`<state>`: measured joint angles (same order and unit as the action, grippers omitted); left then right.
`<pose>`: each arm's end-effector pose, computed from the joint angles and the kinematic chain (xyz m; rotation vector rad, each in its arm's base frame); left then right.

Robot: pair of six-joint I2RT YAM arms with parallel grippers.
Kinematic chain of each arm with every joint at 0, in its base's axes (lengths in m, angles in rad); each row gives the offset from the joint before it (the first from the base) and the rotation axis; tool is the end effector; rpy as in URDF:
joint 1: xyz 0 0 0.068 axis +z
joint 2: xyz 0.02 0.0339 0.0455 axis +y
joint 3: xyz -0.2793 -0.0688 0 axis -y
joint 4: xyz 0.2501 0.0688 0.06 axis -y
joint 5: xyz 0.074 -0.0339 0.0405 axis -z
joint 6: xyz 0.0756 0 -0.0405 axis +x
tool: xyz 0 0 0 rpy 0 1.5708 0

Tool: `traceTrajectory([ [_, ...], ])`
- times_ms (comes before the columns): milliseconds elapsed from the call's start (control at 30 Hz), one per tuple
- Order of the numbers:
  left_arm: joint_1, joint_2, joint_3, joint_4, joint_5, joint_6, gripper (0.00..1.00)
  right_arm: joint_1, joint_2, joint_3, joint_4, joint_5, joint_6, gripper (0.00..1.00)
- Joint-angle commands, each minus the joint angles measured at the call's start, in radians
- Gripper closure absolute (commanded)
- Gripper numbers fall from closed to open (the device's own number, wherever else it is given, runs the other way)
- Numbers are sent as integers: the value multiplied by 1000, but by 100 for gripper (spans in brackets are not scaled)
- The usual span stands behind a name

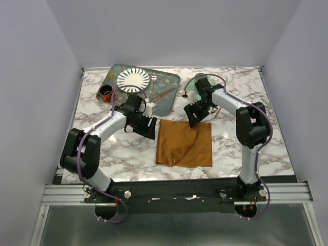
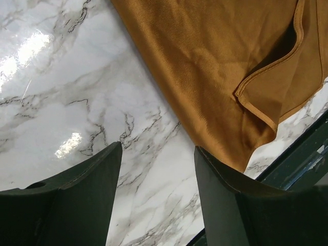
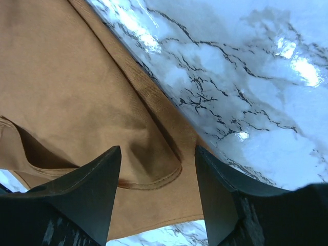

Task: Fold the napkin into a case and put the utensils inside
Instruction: Rotate the square-folded napkin at the center of the board.

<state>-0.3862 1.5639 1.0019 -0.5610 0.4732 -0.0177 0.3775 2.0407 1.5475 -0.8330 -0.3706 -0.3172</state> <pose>0.2861 -0.1535 0.1829 0.6403 2.6268 -0.7610 0.3898 0.1840 0.1568 -1.0355 2.6667 0.5464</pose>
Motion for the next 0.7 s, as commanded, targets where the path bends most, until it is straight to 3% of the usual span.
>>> traceTrajectory([
  [0,-13,18,40,-53,-19,77,32,-23,13,-45,-25,22,-36,34],
  [200,-66,54,52,-59,-57,99,34,-78,-31,-153,-74,-48,-17,41],
  [467,-137,222,139,-30,-42,67,39,-95,-145,-381,-95,-145,18,44],
  [667,-187,363,259,-23,-48,67,49,-109,-175,-423,-117,-212,56,44],
])
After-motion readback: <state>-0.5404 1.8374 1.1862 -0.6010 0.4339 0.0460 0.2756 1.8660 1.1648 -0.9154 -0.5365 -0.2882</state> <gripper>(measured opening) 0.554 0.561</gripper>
